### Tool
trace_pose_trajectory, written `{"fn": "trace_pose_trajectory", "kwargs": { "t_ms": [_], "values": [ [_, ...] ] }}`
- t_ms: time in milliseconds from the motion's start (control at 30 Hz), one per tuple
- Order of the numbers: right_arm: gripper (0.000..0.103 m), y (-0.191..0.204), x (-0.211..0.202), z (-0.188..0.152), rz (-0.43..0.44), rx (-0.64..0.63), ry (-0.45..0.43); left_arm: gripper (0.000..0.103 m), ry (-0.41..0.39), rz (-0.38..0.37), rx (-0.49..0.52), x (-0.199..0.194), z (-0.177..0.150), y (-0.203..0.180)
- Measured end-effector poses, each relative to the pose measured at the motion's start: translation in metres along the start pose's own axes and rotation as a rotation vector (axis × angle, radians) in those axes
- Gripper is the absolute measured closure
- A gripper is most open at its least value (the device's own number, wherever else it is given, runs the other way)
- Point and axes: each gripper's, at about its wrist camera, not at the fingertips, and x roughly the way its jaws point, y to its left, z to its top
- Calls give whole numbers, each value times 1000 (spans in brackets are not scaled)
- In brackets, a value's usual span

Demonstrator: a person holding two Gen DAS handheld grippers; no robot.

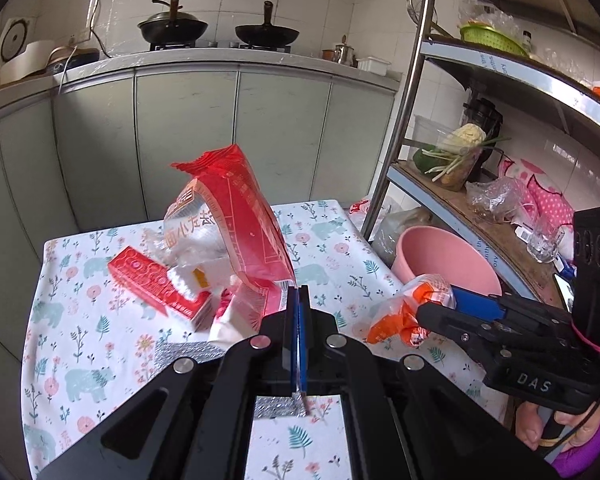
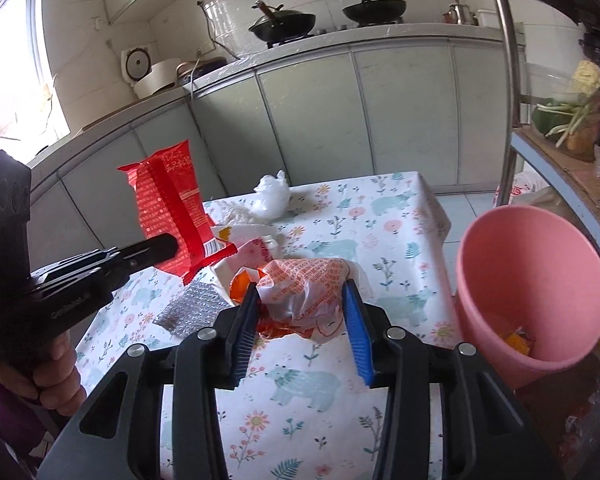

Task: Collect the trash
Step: 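Grasp the silver mesh pad with the left gripper while the right grasps the orange-wrapped bag, then carry the mesh pad and orange-wrapped bag with both grippers over the pink bucket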

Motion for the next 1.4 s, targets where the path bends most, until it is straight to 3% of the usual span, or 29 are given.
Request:
{"fn": "trace_pose_trajectory", "kwargs": {
  "t_ms": [367, 1400],
  "values": [
    [61, -15, -4, 1, -22, 24, 2, 103, 40, 13, 6, 25, 11, -21],
    [61, -28, 2, -2, -13, 47, 16, 103, 89, 87, -8, 54, 12, -27]
  ]
}}
